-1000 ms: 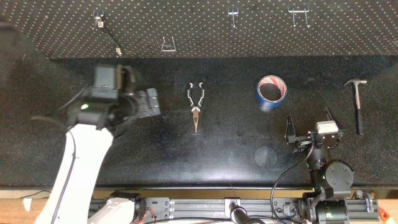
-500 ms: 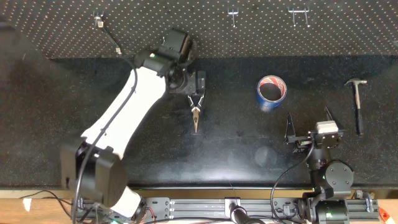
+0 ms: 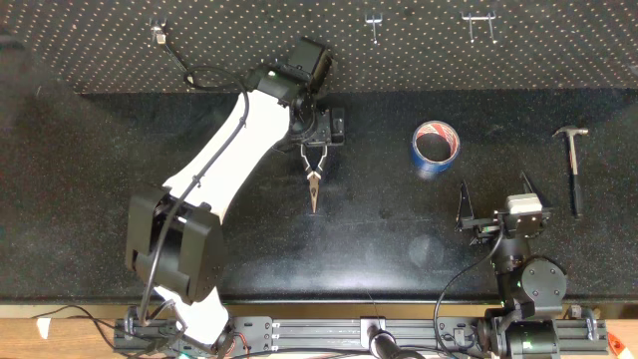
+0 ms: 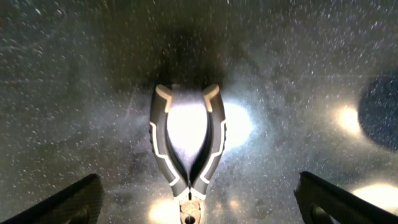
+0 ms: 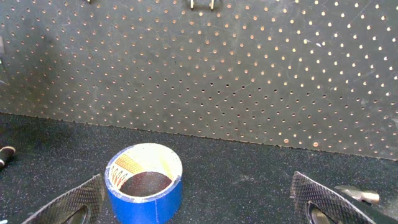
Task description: Place Tools Onto Pegboard
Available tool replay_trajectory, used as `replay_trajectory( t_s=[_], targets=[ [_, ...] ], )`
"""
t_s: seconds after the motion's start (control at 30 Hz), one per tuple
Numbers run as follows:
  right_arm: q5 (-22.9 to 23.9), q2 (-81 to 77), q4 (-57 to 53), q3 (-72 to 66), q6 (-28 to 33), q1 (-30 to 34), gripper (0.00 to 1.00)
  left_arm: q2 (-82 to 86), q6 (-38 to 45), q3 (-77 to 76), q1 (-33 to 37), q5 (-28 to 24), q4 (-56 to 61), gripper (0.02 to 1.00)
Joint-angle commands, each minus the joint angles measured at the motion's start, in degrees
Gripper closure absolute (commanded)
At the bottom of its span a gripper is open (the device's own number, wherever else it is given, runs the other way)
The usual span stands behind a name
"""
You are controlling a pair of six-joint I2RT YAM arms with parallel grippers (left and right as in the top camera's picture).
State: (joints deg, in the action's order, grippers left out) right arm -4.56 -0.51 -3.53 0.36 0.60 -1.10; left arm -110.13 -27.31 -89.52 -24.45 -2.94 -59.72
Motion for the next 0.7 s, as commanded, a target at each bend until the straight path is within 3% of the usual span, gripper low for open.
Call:
replay_trajectory(
  t_s=[0.03,0.7],
  targets=[
    [0.5,0.5,-0.3,-0.1,0.7,0.3,0.025,-3.0,-1.4,-1.6,-0.9,2.9,-0.8,0.023],
    [0.5,0.5,-0.3,-0.1,0.7,0.3,0.025,-7.8,0.8,-1.6,-1.6,4.6,1.6,0.018]
  ],
)
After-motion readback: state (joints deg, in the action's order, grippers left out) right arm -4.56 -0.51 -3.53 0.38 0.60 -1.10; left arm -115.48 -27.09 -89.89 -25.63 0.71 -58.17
